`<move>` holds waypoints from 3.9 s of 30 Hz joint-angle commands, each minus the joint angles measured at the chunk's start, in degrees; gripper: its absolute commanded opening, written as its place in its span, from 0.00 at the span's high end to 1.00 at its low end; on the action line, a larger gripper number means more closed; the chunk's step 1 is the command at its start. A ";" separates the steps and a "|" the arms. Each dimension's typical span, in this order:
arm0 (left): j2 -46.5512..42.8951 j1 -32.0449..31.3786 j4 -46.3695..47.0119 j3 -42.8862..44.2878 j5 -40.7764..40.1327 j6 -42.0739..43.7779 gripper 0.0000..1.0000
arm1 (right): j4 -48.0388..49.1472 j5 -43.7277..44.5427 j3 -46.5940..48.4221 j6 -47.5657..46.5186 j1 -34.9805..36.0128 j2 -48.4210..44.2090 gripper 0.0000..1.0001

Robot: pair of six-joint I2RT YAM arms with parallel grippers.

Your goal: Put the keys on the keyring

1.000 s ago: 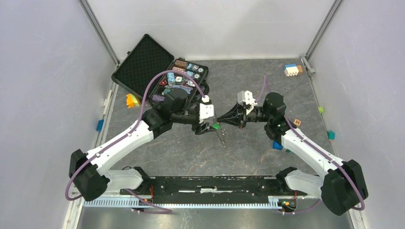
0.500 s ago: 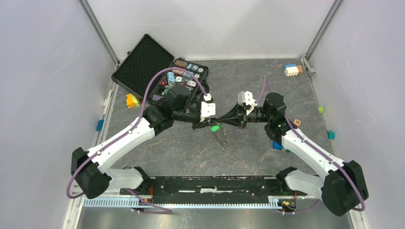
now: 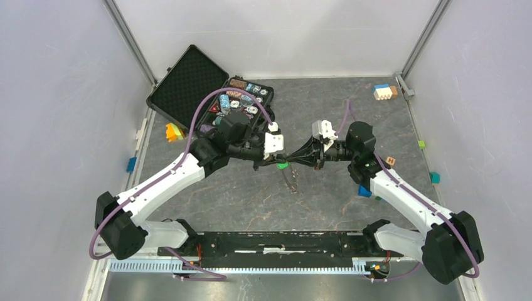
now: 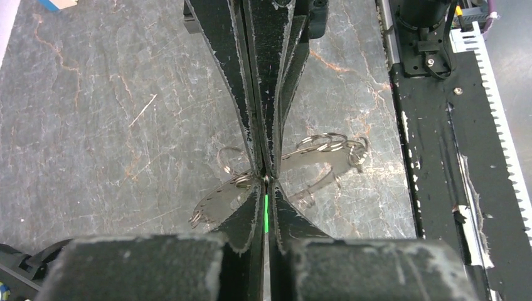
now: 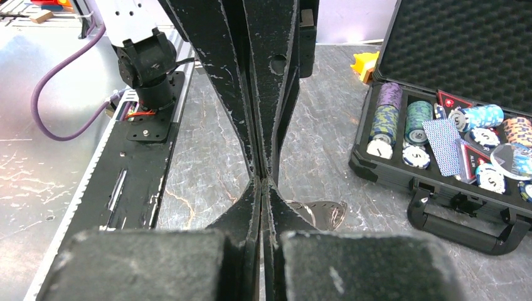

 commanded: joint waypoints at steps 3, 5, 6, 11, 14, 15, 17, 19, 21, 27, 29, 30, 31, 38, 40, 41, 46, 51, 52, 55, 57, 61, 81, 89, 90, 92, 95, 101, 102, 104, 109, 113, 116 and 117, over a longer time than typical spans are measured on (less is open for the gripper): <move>0.55 -0.04 2.84 1.88 3.24 -2.03 0.98 | 1.22 0.75 1.78 -1.44 -0.52 -0.83 1.00; 0.44 -0.04 2.72 2.03 3.31 -2.94 0.98 | 0.53 1.04 1.94 -2.00 -0.47 -0.83 1.00; 0.31 0.02 2.70 2.18 3.40 -3.80 0.98 | 0.05 1.13 2.07 -2.31 -0.51 -0.85 1.00; -0.20 0.04 2.10 2.59 4.15 -4.61 0.98 | -2.74 1.54 3.01 -4.63 -0.55 -0.65 1.00; -0.30 0.05 2.14 2.25 4.37 -4.24 0.98 | -3.02 1.75 2.84 -4.88 -0.57 -0.92 1.00; -0.36 0.04 2.08 2.15 4.26 -3.96 0.98 | -3.23 1.84 2.84 -5.15 -0.64 -1.05 1.00; -0.58 0.05 1.44 2.19 3.81 -3.14 0.98 | -3.51 1.95 2.83 -5.29 -0.80 -1.27 1.00; -0.93 0.04 0.85 2.23 3.24 -2.47 0.98 | -3.65 1.98 2.83 -5.38 -0.92 -1.49 1.00; -1.32 0.06 0.02 2.32 2.81 -1.51 0.98 | -3.67 2.00 2.78 -5.51 -0.99 -1.58 1.00; -2.45 0.05 -2.65 3.14 0.13 1.09 0.98 | -4.69 2.80 2.35 -6.38 -1.25 -1.79 1.00; -2.55 0.05 -3.50 3.81 -0.28 1.48 0.98 | -5.66 3.33 2.28 -7.14 -1.21 -1.80 0.98; -2.46 0.04 -4.12 4.33 -0.54 1.66 0.98 | -6.42 3.63 2.30 -7.82 -1.26 -1.76 0.95; -2.29 0.04 -5.02 4.94 -0.78 2.11 0.98 | -6.63 3.85 2.06 -8.14 -1.30 -1.79 0.95; 1.33 -0.90 -12.22 10.89 -4.29 5.24 0.98 | -3.12 3.88 -0.02 -5.30 -1.22 -0.94 0.83; 2.43 -1.57 -15.07 13.28 -5.94 6.43 0.98 | -3.44 4.04 0.10 -5.50 -1.29 -0.98 0.80; 2.89 -1.77 -16.33 14.13 -6.50 6.95 0.98 | -3.62 4.08 0.11 -5.79 -1.30 -1.16 0.78; 4.12 -2.50 -18.68 16.47 -8.01 7.73 0.98 | -6.17 3.82 1.82 -7.56 -1.30 -1.84 0.72; 3.60 -2.59 -18.66 15.79 -8.59 8.34 0.98 | -11.12 4.16 4.12 -11.06 -1.28 -2.13 0.66; 3.53 -2.59 -18.69 15.56 -8.54 8.42 0.98 | -12.28 4.26 4.46 -11.98 -1.29 -2.37 0.65; 3.43 -2.54 -18.64 15.17 -8.15 8.64 0.98 | -17.02 4.84 6.04 -16.12 -1.27 -3.09 0.60; 3.55 -2.59 -18.66 15.15 -8.04 8.76 0.98 | -20.24 5.30 7.18 -19.06 -1.31 -3.57 0.58; 3.91 -2.56 -18.69 15.07 -7.35 8.97 0.98 | -23.46 5.16 8.26 -21.11 -1.26 -4.87 0.55; 5.82 -3.56 -18.64 16.35 -4.89 7.73 0.98 | -20.60 3.59 8.92 -18.39 2.14 -0.75 0.64; 5.93 -3.74 -18.57 16.42 -5.15 7.73 0.98 | -19.85 3.90 8.45 -17.96 2.79 -0.14 0.71; 6.00 -3.74 -18.65 16.40 -5.13 7.68 0.98 | -19.78 3.90 8.38 -17.87 2.87 -0.03 0.72; 6.21 -3.71 -18.65 16.39 -5.25 7.54 0.98 | -19.59 3.91 8.30 -17.72 2.96 0.12 0.74; 6.27 -3.74 -18.66 16.47 -5.25 7.54 0.98 | -19.41 3.99 8.12 -17.60 3.05 0.31 0.77; 6.20 -3.80 -18.60 16.56 -5.35 7.34 0.98 | -19.30 4.48 7.86 -17.85 3.11 0.23 0.91; 6.17 -3.76 -18.60 16.56 -5.34 7.34 0.98 | -19.28 4.66 7.76 -17.98 3.12 0.13 0.94; 6.12 -3.78 -18.14 16.54 -5.53 6.84 0.98 | -19.14 4.87 7.64 -18.04 3.11 0.13 0.99; 5.21 -3.80 -15.60 15.46 -6.04 5.33 0.98 | -18.38 5.45 7.41 -18.02 3.15 -0.57 1.00; 5.02 -3.68 -15.47 14.80 -6.04 5.23 0.77 | -17.65 5.42 8.05 -17.14 2.93 -1.18 1.00; 3.52 -3.00 -13.62 12.52 -5.49 5.18 0.39 | -15.37 4.34 8.28 -14.31 2.57 -1.31 1.00; 2.48 -2.41 -12.25 11.25 -5.20 4.74 0.31 | -14.67 3.92 8.28 -13.49 2.40 -1.37 1.00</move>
